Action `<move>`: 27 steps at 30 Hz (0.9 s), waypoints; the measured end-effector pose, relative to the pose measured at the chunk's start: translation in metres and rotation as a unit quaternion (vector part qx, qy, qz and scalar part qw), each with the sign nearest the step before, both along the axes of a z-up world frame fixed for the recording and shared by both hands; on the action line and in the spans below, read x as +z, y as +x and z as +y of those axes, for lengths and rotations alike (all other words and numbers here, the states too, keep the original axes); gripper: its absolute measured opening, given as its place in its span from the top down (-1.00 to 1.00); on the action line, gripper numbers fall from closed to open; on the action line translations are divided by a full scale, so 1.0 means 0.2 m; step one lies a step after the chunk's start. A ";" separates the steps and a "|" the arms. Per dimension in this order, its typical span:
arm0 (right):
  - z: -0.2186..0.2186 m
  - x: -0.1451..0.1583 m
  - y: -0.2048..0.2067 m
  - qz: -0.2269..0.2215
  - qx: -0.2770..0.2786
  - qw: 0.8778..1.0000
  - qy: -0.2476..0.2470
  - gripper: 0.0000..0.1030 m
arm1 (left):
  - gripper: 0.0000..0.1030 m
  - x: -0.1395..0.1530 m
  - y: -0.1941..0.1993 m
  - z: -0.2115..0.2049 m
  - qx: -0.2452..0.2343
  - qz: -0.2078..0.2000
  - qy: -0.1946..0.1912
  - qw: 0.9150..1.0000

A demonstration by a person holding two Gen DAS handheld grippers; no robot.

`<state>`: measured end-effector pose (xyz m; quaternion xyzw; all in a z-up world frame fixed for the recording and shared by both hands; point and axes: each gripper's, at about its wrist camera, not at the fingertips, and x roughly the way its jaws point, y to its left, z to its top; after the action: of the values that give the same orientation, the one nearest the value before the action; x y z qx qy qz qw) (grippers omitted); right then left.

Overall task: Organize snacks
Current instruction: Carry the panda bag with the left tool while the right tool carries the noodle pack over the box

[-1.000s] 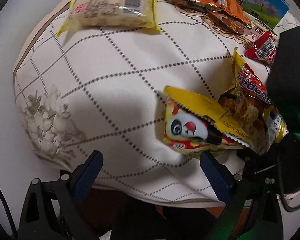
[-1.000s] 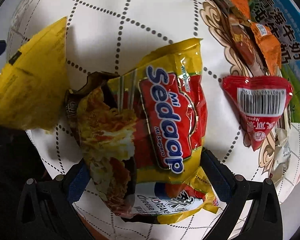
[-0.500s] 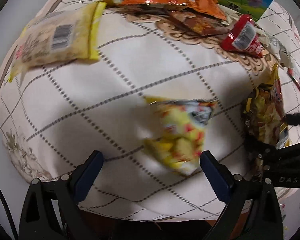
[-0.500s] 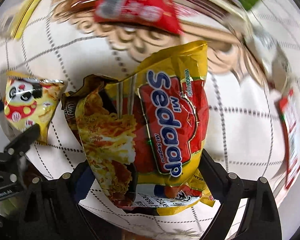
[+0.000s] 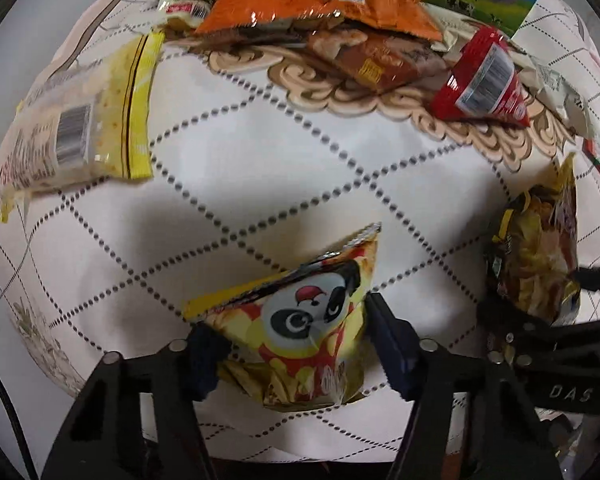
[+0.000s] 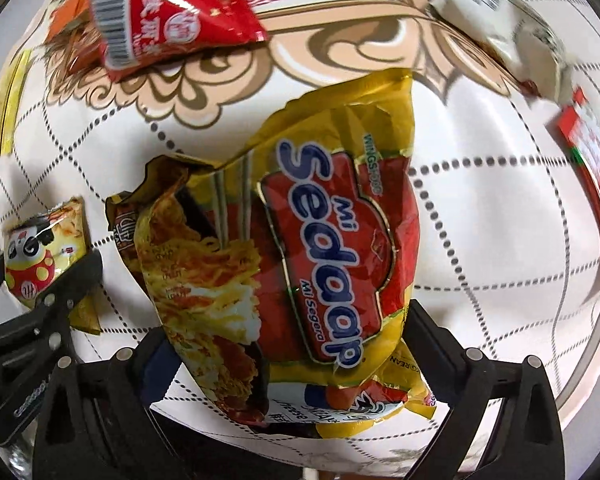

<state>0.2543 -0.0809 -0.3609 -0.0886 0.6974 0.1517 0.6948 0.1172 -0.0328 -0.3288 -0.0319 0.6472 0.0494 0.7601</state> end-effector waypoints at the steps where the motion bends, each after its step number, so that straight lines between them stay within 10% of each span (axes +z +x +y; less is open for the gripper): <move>1: -0.03 0.00 0.01 0.000 -0.012 1.000 0.004 -0.89 | 0.00 0.01 0.01 0.00 -0.001 -0.001 0.002 1.000; 15: -0.42 0.13 0.03 0.024 -0.148 0.985 0.089 -0.82 | 0.27 0.32 0.25 -0.20 -0.005 -0.005 0.011 1.000; 27: -0.62 0.45 0.00 -0.013 -0.188 0.971 0.146 -0.82 | 0.28 0.98 0.34 -0.09 -0.042 -0.099 -0.048 0.993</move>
<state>0.2553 -0.2056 -0.2702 0.1450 0.6624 0.1173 0.7255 0.1856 -0.0513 -0.1323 -0.0455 0.5715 -0.0174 0.8192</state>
